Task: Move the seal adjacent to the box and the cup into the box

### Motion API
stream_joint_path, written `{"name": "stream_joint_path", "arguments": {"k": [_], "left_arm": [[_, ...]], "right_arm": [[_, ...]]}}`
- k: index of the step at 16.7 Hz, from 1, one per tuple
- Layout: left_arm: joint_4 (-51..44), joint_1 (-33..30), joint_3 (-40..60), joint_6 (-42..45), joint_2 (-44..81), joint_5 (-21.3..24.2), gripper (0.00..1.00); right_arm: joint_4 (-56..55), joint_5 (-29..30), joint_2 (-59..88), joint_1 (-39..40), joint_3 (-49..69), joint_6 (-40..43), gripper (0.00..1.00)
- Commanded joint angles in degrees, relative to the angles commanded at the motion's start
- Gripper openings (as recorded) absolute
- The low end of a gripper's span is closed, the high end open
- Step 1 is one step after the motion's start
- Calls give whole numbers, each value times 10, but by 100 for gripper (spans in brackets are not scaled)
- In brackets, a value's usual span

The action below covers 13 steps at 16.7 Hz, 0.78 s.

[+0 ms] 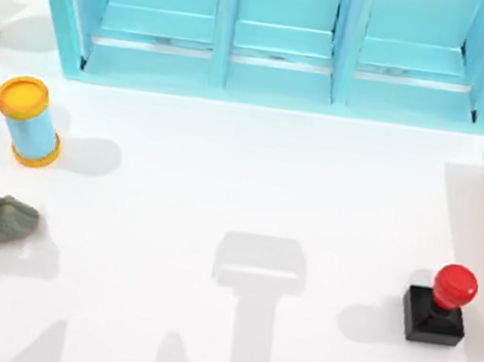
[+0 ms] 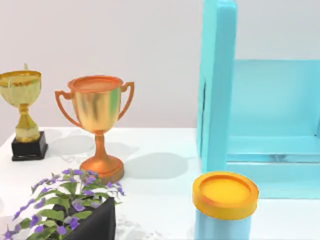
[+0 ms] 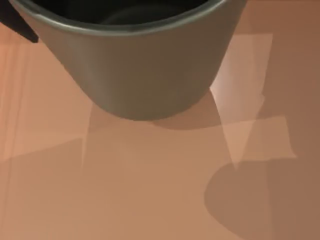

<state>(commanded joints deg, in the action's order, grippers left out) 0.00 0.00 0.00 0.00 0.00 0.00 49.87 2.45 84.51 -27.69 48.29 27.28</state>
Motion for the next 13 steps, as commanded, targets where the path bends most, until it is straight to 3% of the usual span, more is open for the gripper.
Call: {"name": "stream_joint_path", "arguments": {"k": [10, 13], "left_arm": [[0, 0, 0, 0, 0, 0, 100], [0, 0, 0, 0, 0, 0, 100]], "right_arm": [[0, 0, 0, 0, 0, 0, 98], [0, 0, 0, 0, 0, 0, 100]]}}
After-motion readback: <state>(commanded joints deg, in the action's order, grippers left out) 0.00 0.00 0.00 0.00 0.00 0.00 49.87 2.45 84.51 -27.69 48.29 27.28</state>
